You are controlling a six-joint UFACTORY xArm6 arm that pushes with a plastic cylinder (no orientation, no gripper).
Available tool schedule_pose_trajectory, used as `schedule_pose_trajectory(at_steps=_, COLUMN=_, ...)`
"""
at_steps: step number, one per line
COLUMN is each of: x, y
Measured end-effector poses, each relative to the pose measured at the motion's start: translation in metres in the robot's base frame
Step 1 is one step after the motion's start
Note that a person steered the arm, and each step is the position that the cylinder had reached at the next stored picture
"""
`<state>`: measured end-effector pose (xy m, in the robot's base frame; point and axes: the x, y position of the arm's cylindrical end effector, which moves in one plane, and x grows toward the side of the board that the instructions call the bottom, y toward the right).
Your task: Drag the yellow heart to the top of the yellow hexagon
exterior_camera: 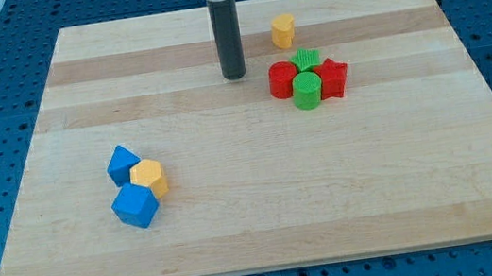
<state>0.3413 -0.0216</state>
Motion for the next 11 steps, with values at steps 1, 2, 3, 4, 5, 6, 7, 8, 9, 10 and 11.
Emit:
schedule_pose_trajectory(at_steps=1, x=-0.013, y=0.043)
schedule_pose_trajectory(at_steps=2, x=-0.027, y=0.113)
schedule_pose_trajectory(at_steps=3, x=-0.058, y=0.148)
schedule_pose_trajectory(at_steps=4, x=-0.063, y=0.1)
schedule_pose_trajectory(at_steps=5, x=-0.059, y=0.045)
schedule_pose_trajectory(at_steps=6, x=-0.066, y=-0.001)
schedule_pose_trajectory(at_steps=7, x=-0.071, y=-0.041)
schedule_pose_trajectory(at_steps=8, x=-0.04, y=-0.078)
schedule_pose_trajectory(at_steps=9, x=-0.004, y=-0.096)
schedule_pose_trajectory(at_steps=10, x=0.035, y=-0.107)
schedule_pose_trajectory(at_steps=11, x=0.069, y=-0.114)
